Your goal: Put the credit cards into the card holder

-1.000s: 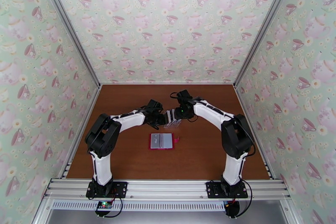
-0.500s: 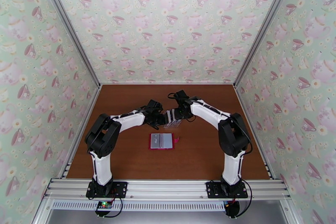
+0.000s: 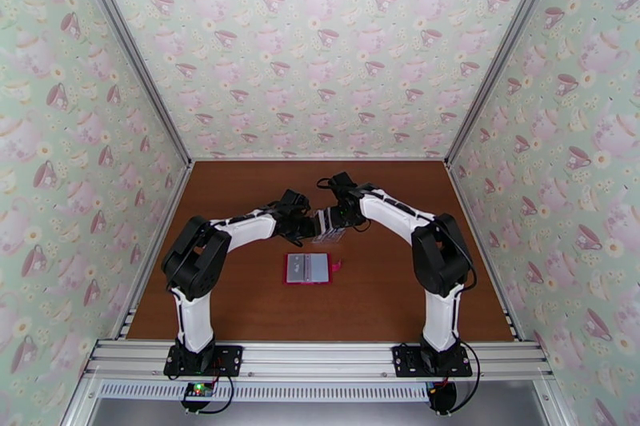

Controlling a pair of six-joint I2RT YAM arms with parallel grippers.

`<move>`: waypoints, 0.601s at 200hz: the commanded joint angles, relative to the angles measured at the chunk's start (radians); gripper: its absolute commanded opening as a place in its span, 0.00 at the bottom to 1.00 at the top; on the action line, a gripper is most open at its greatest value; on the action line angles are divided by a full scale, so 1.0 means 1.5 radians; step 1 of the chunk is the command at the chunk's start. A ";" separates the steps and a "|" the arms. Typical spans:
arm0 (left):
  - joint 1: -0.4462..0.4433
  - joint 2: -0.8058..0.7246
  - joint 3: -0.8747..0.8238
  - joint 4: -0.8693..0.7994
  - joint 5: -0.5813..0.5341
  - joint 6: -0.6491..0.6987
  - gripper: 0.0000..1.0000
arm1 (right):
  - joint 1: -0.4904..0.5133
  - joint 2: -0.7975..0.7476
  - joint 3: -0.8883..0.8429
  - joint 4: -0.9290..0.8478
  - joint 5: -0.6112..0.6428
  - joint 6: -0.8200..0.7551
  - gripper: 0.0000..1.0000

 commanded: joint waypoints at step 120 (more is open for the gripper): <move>0.009 -0.006 -0.030 -0.027 -0.007 -0.001 0.54 | 0.000 -0.026 0.045 -0.062 0.089 -0.024 0.44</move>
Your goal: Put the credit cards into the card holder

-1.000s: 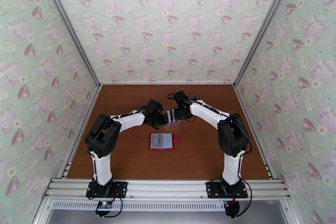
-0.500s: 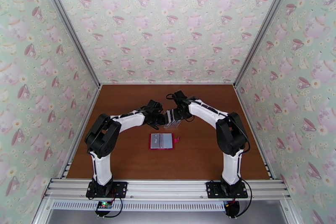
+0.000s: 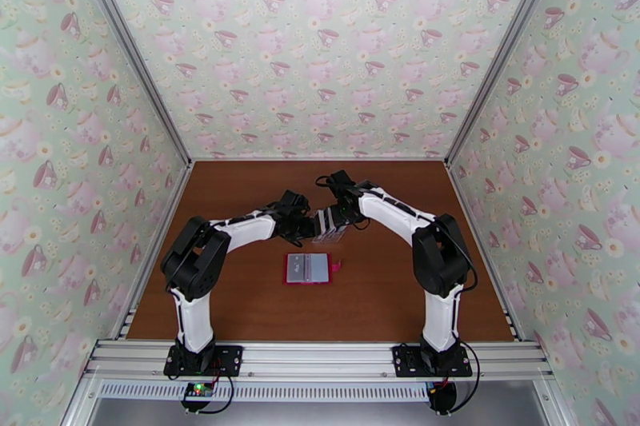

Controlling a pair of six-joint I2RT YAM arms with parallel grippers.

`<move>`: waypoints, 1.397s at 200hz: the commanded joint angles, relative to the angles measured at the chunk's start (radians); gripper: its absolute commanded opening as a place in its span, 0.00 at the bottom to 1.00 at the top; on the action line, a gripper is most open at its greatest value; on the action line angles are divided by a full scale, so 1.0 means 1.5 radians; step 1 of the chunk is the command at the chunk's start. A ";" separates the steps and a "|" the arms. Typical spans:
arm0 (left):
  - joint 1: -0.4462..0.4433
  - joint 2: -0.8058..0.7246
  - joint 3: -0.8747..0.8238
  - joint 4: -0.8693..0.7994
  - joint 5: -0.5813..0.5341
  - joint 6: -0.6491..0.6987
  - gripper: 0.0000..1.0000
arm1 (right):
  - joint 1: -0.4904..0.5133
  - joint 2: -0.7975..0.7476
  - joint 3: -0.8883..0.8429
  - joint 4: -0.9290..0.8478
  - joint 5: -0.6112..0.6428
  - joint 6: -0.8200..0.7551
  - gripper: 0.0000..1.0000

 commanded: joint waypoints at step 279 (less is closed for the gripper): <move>0.007 0.011 -0.027 -0.014 0.006 -0.020 0.54 | -0.059 0.083 0.135 -0.044 -0.038 -0.009 0.46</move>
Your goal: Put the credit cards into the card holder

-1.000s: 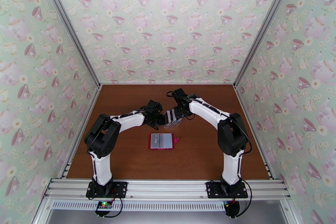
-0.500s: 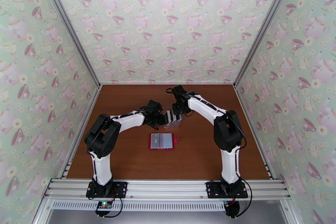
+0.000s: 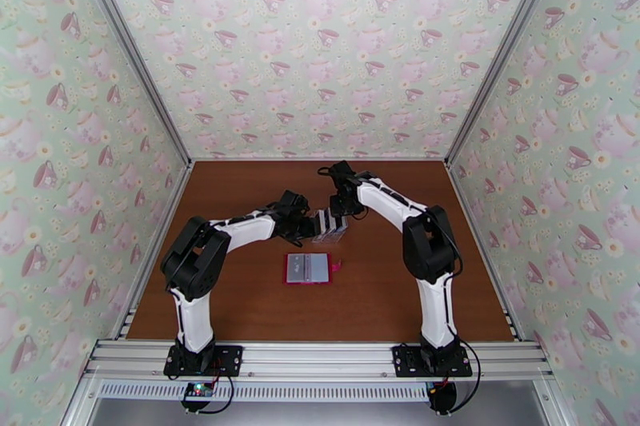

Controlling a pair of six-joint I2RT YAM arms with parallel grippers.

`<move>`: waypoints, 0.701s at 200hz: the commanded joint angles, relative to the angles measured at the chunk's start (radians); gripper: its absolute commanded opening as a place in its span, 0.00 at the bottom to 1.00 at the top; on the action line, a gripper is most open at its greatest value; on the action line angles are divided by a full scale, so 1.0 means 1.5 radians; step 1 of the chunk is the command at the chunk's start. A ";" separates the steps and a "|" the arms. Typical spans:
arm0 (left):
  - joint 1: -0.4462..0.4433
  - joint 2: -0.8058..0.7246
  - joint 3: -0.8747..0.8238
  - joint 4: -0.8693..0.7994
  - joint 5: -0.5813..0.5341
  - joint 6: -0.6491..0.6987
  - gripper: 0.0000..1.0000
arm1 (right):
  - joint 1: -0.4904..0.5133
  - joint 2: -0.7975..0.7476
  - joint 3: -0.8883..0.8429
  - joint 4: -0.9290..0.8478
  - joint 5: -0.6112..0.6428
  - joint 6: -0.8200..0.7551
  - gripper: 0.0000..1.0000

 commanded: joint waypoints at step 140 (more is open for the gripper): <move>0.004 0.011 -0.019 -0.026 -0.001 -0.010 0.54 | -0.016 -0.045 0.011 -0.031 0.037 -0.001 0.38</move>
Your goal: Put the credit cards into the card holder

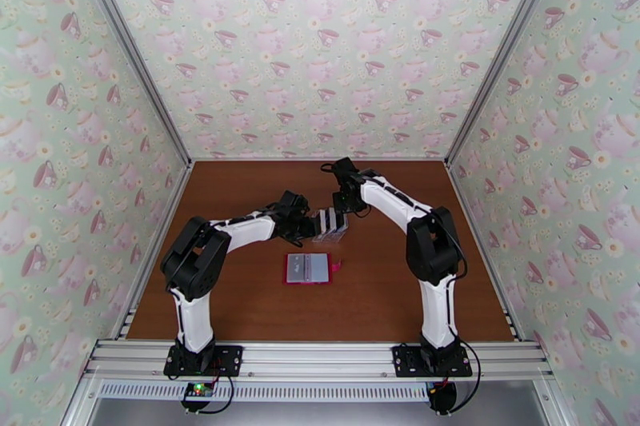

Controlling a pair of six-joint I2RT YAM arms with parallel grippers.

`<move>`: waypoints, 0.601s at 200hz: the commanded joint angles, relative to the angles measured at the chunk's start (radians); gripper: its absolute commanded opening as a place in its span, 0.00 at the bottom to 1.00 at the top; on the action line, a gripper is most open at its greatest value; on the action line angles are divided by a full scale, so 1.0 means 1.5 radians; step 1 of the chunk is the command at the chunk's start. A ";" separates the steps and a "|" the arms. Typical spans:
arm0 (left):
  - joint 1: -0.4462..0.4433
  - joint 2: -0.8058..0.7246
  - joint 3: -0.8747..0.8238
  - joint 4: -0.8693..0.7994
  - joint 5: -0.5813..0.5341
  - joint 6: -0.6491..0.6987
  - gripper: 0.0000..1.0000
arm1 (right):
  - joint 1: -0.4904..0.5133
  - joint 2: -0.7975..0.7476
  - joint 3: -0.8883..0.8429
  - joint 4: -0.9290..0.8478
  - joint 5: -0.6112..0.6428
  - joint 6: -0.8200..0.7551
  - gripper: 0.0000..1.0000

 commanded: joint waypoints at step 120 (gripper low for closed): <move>0.004 0.015 -0.016 -0.032 -0.001 -0.008 0.54 | -0.003 -0.028 0.000 -0.019 -0.012 0.004 0.00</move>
